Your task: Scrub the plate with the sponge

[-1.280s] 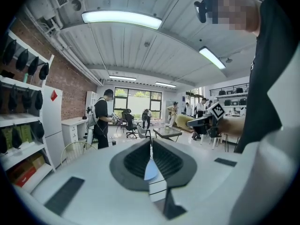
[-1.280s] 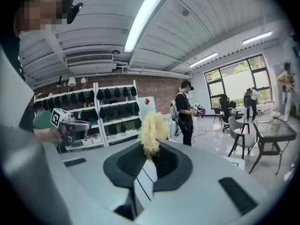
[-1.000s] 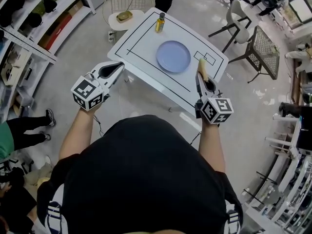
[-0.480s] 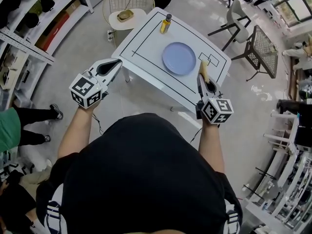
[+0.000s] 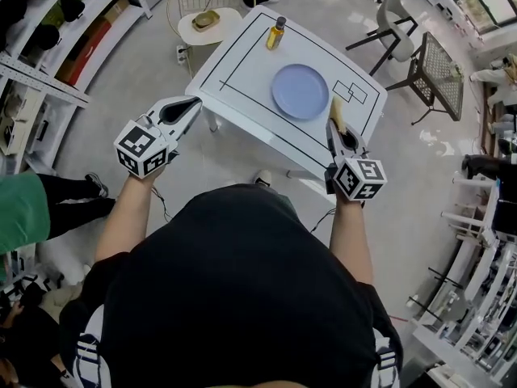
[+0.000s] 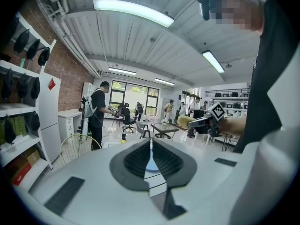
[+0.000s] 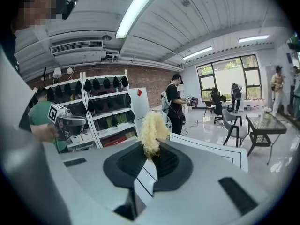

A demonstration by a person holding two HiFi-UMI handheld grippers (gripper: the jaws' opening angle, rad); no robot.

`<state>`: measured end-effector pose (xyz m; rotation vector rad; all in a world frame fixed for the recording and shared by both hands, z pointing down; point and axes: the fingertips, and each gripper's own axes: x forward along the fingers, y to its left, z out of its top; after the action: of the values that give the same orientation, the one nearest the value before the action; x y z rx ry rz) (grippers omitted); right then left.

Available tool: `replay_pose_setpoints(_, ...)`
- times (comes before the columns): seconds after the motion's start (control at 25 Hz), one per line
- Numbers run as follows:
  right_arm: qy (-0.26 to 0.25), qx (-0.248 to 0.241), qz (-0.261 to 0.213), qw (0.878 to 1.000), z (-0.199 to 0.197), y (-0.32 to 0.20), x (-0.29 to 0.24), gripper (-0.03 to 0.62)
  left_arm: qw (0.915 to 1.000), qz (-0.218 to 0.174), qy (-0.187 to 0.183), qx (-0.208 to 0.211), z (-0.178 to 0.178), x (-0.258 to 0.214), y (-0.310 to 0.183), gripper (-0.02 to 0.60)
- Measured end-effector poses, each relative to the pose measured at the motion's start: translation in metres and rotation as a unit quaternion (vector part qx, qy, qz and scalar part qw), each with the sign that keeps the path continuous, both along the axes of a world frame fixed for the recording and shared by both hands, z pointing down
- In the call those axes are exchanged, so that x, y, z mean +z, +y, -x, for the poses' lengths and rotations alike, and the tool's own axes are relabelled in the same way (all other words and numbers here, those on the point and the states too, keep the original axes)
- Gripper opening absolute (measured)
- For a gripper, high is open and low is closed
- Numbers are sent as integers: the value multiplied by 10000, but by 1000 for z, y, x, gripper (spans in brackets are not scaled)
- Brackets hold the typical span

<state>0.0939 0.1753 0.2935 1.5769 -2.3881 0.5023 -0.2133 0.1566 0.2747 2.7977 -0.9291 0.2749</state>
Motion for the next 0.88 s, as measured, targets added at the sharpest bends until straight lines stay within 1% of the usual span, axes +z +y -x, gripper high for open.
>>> replay_pose_setpoints(0.2, -44, 100, 99, 9999, -11, -8, 12, 28, 9999, 89, -61, 77, -9, 8, -12, 21)
replay_pose_setpoints(0.36, -47, 69, 184, 9998, -16, -21, 23, 28, 9998, 165, -99, 93, -17, 15, -24, 21)
replay_pose_setpoints(0.56, -49, 9, 288, 9996, -24, -46, 34, 28, 9996, 201, -141, 102, -30, 17, -44, 21)
replay_pose_setpoints(0.72, -25, -54, 357, 9993, -28, -68, 42, 28, 9998, 182, -112, 21, -35, 17, -62, 21)
replay_pose_setpoints(0.88, -12, -81, 495, 9987, -33, -89, 56, 28, 9995, 288, -133, 8, -45, 26, -78, 21)
